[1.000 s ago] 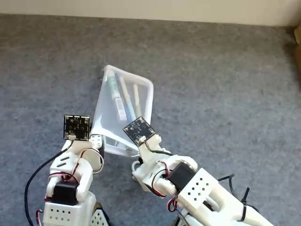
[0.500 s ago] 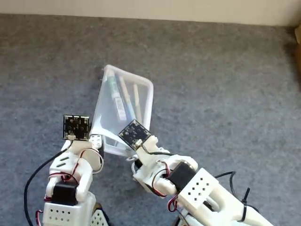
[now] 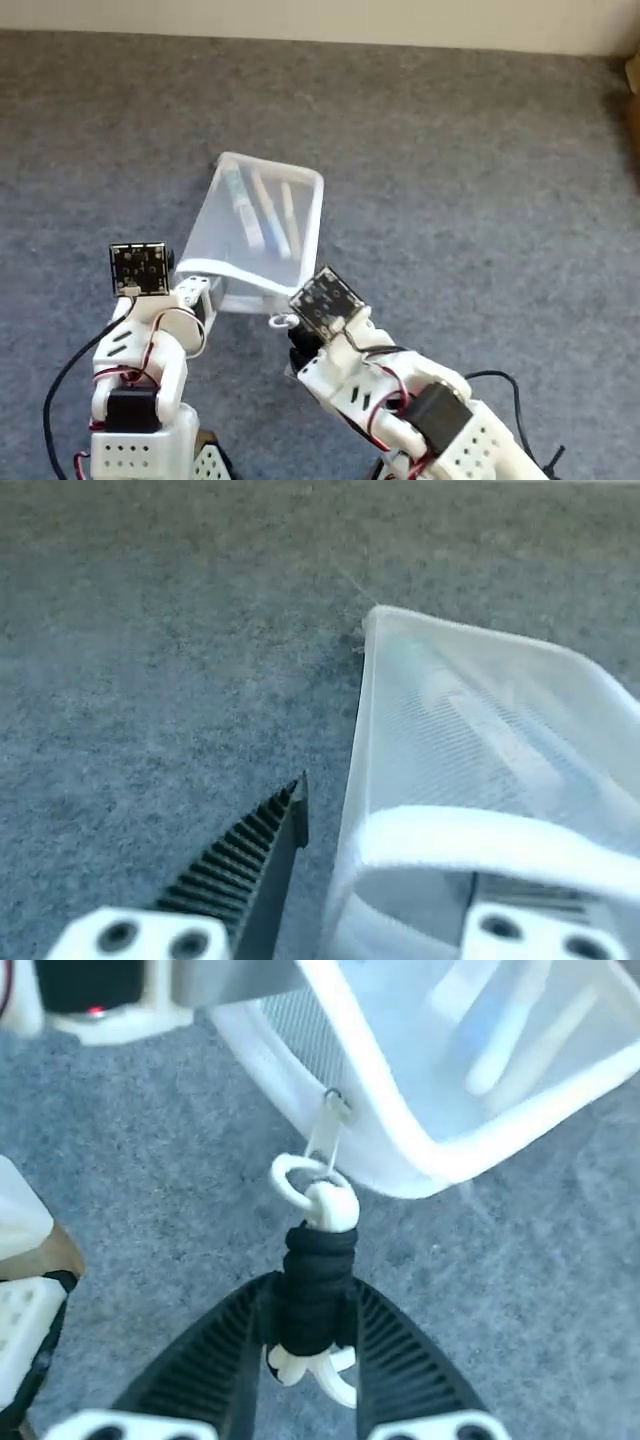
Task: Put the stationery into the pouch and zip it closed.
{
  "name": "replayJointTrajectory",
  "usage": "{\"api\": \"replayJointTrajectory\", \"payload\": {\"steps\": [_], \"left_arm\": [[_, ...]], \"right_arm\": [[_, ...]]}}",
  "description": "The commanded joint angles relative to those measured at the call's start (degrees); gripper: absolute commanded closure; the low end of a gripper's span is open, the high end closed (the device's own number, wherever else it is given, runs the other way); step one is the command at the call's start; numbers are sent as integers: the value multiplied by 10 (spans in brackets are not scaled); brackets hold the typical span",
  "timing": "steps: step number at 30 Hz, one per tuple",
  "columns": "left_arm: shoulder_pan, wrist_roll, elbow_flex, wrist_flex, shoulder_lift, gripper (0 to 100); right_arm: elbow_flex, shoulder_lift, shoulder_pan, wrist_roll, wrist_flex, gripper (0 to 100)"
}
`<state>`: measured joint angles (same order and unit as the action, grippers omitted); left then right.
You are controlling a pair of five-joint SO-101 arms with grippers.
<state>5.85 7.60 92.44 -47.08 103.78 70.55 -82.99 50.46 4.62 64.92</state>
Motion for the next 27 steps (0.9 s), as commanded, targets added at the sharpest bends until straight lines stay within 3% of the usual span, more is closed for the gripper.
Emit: {"api": "replayJointTrajectory", "payload": {"steps": [1, 5, 11, 19, 27], "left_arm": [[-5, 4, -45, 91, 5, 729], [-65, -4, -58, 147, 3, 730], [-176, -99, -73, 200, 2, 732], [-267, -193, -71, 283, 1, 822], [-284, -190, -73, 283, 0, 825]], "right_arm": [[6, -50, -9, 33, 8, 993], [17, -98, -6, 35, 32, 993], [36, -164, -6, 36, 47, 993], [77, -215, 15, 70, 54, 993], [57, -223, -46, 68, 31, 993]]}}
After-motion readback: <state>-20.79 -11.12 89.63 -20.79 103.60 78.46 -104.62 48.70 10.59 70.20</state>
